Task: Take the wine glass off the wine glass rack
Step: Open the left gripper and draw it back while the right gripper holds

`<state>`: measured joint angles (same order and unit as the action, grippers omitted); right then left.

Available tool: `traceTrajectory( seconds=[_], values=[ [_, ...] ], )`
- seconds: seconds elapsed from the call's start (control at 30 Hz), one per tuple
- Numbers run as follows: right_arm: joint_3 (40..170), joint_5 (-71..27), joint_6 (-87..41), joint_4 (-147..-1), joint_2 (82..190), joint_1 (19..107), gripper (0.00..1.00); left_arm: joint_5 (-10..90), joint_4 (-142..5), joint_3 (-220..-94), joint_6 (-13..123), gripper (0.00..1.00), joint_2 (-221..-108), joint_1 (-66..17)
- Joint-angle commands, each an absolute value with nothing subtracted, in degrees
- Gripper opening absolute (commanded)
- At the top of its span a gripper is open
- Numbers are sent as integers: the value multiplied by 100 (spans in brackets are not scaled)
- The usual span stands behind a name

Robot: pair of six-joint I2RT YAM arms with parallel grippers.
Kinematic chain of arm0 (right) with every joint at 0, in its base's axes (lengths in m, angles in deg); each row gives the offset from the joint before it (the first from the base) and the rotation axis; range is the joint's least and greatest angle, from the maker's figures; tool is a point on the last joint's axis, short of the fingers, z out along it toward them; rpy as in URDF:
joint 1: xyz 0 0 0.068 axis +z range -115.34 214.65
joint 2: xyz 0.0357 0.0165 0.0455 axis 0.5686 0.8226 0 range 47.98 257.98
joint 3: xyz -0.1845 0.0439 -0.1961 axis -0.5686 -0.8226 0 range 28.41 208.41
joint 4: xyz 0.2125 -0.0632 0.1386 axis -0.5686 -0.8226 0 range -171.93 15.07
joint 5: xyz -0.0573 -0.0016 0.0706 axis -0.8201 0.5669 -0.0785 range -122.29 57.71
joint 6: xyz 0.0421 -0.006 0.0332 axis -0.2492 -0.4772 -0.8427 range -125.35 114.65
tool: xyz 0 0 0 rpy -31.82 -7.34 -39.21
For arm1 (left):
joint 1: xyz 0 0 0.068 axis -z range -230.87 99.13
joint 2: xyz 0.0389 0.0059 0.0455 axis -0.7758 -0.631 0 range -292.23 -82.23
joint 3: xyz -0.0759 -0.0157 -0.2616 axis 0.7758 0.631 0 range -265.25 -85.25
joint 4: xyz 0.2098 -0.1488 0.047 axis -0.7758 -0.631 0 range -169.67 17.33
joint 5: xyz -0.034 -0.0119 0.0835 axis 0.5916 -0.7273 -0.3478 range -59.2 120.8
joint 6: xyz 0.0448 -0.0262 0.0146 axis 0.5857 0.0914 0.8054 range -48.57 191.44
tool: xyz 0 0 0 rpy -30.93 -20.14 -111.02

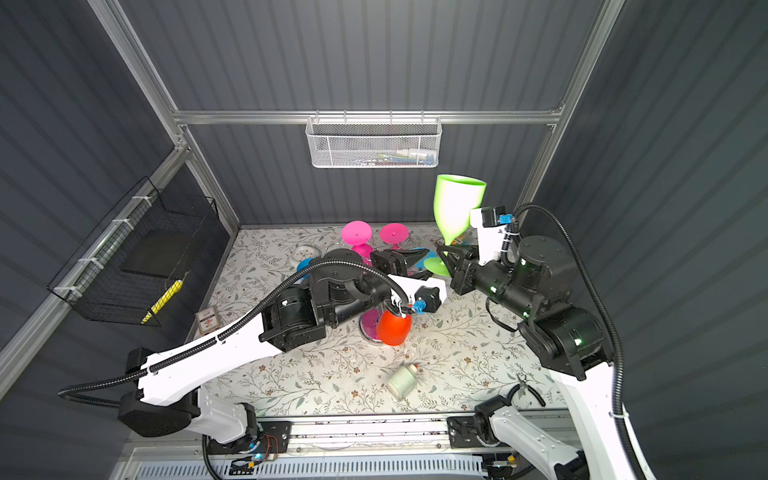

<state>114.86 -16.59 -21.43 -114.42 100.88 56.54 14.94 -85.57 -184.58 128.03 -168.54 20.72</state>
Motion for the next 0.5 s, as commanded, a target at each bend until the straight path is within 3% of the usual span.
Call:
traceTrajectory(
  seconds=[0.0, 0.27, 0.47],
  values=[
    [11439, -2038, -1648, -11469, 9926, 5619, 0, 1347, -8238, -18527, 11515, 54, -16537, 2015],
    [11053, -2833, -372, -11317, 9506, 5601, 0, 2307, -8802, -19066, 8695, 64, -16416, 1066],
    [10341, -3126, 900, -10862, 8943, 5601, 0, 3041, -9816, -19838, 7538, 67, -16594, 657]
  ],
)
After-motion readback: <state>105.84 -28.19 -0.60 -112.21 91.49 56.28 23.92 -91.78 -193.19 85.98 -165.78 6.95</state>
